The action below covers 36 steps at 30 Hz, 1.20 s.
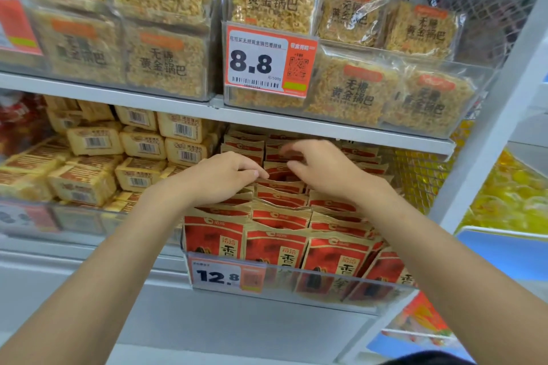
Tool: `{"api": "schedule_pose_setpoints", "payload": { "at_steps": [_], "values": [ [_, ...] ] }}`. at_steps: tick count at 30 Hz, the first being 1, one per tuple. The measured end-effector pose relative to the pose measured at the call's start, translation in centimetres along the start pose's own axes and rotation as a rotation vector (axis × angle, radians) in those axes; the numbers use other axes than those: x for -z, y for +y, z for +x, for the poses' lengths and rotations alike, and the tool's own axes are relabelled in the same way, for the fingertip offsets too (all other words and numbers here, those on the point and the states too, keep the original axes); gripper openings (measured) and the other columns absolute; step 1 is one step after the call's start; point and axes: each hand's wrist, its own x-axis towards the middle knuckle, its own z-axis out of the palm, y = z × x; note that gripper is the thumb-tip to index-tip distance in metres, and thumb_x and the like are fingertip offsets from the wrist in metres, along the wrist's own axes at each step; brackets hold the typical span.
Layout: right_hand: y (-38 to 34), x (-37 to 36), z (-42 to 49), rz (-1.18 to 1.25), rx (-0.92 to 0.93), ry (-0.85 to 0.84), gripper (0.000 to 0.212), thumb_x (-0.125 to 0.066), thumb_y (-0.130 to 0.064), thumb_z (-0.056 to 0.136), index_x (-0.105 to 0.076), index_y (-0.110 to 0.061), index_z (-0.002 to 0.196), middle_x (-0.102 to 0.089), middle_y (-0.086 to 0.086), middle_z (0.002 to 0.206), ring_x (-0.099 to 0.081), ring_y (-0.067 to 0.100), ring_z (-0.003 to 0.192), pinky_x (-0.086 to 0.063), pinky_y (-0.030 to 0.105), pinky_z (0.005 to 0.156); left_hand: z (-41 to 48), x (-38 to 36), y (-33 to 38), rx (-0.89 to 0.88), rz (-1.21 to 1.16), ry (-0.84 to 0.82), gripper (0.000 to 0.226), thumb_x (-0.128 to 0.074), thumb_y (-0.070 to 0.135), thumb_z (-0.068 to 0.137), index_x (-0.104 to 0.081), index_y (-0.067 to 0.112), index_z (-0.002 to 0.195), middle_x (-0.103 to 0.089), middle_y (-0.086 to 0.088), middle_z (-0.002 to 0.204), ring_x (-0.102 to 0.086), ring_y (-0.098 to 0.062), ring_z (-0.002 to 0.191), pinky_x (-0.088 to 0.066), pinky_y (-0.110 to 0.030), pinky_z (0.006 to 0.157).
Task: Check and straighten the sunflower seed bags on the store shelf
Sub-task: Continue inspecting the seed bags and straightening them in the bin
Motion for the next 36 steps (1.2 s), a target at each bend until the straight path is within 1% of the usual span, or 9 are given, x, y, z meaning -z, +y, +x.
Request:
{"api": "schedule_pose_setpoints", "payload": {
  "at_steps": [4,8,14,21,24,26,30,33,36],
  "values": [
    [0.0,-1.3,1.4,-0.018,-0.137,-0.126,0.036,-0.055,-0.024,0.097,-0.059,-0.016,0.132,-0.062,0.005,0.131,-0.061,0.019,0.106,-0.044,0.026,0.092,0.1,-0.1,-0.1,0.016,0.006,-0.003,0.038,-0.032,0.023,0.105,-0.062,0.044,0.113,-0.052,0.011,0.143,-0.042,-0.014,0.136,-0.023,-0.048,0.118],
    [0.5,-1.9,2.6,-0.071,-0.208,-0.106,0.028,-0.055,-0.014,0.092,-0.069,-0.019,0.116,-0.062,0.005,0.128,-0.052,0.026,0.124,-0.037,0.046,0.111,-0.2,-0.3,-0.2,0.019,-0.004,-0.009,0.044,-0.028,0.018,0.103,-0.059,0.050,0.105,-0.057,0.009,0.139,-0.046,-0.015,0.132,-0.023,-0.049,0.118],
    [-0.4,-1.7,3.3,-0.098,-0.238,-0.127,0.031,-0.055,-0.011,0.095,-0.064,-0.015,0.125,-0.060,0.008,0.132,-0.052,0.026,0.125,-0.036,0.046,0.112,-0.7,-0.2,0.0,0.007,0.001,-0.001,0.046,-0.027,0.016,0.102,-0.060,0.049,0.108,-0.055,0.010,0.142,-0.042,-0.015,0.136,-0.022,-0.049,0.119],
    [-1.7,-0.1,-2.6,-0.083,0.099,0.262,0.024,-0.052,-0.019,0.098,-0.072,-0.022,0.112,-0.074,-0.001,0.106,-0.067,0.021,0.099,-0.055,0.040,0.086,-1.1,-0.2,0.2,-0.013,-0.025,0.007,0.046,-0.030,0.015,0.102,-0.063,0.036,0.126,-0.054,0.010,0.142,-0.043,-0.012,0.135,-0.027,-0.040,0.118],
    [-1.9,2.2,-4.3,-0.061,0.216,0.511,0.022,-0.057,-0.016,0.096,-0.071,-0.016,0.113,-0.074,0.002,0.104,-0.068,0.023,0.097,-0.056,0.040,0.082,-2.0,0.8,1.0,-0.012,-0.129,0.178,0.039,-0.037,0.009,0.101,-0.070,0.025,0.115,-0.063,0.007,0.129,-0.056,-0.008,0.114,-0.039,-0.028,0.102],
    [-2.3,4.6,-4.9,0.014,0.247,0.622,0.024,-0.060,-0.012,0.094,-0.069,-0.013,0.116,-0.072,0.000,0.109,-0.067,0.018,0.100,-0.056,0.036,0.087,-3.0,1.8,1.4,0.002,-0.238,0.327,0.036,-0.040,0.007,0.100,-0.072,0.022,0.107,-0.068,0.009,0.114,-0.062,-0.003,0.091,-0.045,-0.037,0.104],
    [-4.0,9.0,-5.5,0.335,0.216,0.719,0.024,-0.061,-0.009,0.093,-0.068,-0.011,0.116,-0.068,-0.012,0.101,-0.063,-0.001,0.090,-0.052,0.017,0.077,-4.8,3.6,2.8,-0.094,-0.559,0.534,0.030,-0.043,0.013,0.101,-0.071,0.022,0.103,-0.073,0.005,0.103,-0.067,-0.008,0.101,-0.049,-0.039,0.102],
    [-5.0,9.0,-5.5,0.633,0.127,0.635,0.018,-0.062,-0.009,0.093,-0.066,-0.017,0.108,-0.064,-0.018,0.093,-0.062,-0.007,0.081,-0.052,0.014,0.064,-5.8,3.7,4.5,-0.196,-0.692,0.422,0.033,-0.041,0.039,0.104,-0.068,0.023,0.114,-0.074,0.004,0.109,-0.068,-0.010,0.104,-0.052,-0.036,0.097],
    [-5.7,6.7,-5.2,0.830,0.040,0.565,0.021,-0.068,-0.008,0.090,-0.064,-0.020,0.106,-0.067,-0.009,0.097,-0.065,-0.002,0.082,-0.053,0.016,0.065,-6.2,2.1,6.0,-0.192,-0.711,0.380,0.036,-0.045,0.043,0.102,-0.067,0.015,0.106,-0.077,-0.004,0.096,-0.073,-0.015,0.083,-0.056,-0.029,0.074]
  ]
}}
